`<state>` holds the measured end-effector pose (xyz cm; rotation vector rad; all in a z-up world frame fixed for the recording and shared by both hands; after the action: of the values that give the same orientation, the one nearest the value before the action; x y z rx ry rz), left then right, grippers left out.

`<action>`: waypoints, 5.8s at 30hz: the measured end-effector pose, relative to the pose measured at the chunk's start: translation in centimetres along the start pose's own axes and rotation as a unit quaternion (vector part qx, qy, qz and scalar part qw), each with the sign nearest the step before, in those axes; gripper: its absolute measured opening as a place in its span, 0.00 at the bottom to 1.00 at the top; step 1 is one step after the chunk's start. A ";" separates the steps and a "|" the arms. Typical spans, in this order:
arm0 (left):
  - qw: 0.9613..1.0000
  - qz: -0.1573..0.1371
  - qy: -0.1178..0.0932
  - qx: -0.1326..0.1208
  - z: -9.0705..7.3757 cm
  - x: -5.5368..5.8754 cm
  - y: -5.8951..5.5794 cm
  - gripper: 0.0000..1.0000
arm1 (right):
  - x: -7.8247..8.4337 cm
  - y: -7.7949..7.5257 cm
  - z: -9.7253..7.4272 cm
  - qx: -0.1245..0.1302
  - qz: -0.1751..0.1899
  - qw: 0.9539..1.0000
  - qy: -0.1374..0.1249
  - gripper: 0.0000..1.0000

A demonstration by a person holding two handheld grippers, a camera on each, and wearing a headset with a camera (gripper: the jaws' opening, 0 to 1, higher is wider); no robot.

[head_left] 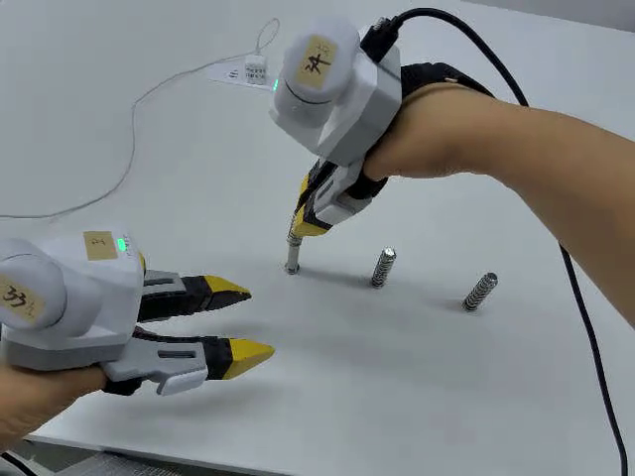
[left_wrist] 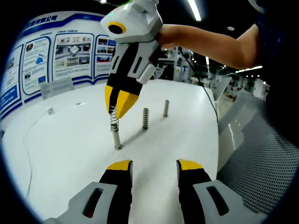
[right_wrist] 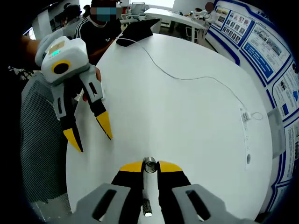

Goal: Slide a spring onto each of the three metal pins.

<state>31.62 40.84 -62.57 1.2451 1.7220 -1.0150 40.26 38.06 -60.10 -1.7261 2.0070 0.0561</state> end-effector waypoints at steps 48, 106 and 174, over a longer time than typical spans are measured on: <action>1.000 -0.002 0.005 -0.002 -0.2 0.1 0.1 0.38 | 1.4 2.2 3.2 -0.025 0.004 1.000 0.016 0.16; 1.000 -0.003 -0.013 -0.005 -0.3 -1.1 -0.2 0.42 | 7.8 5.4 -5.7 0.056 0.190 0.973 -0.118 0.27; 1.000 -0.016 -0.012 -0.010 -0.5 -0.7 -0.2 0.46 | 20.2 5.7 -9.7 0.184 0.307 0.908 -0.217 0.58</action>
<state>31.48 41.03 -61.70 1.1920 1.7349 -1.0252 30.00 17.35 -60.94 -0.7255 1.9717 0.2316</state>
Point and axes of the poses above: the centre of the closed fingertips' face, and the gripper's own axes: z roughly forward along the fingers, y roughly to its left, x roughly out of its underside, the point moved 1 cm from there along -z, roughly backward along the fingers, and after that the axes turned 10 degrees about x, right-handed, at the moved point
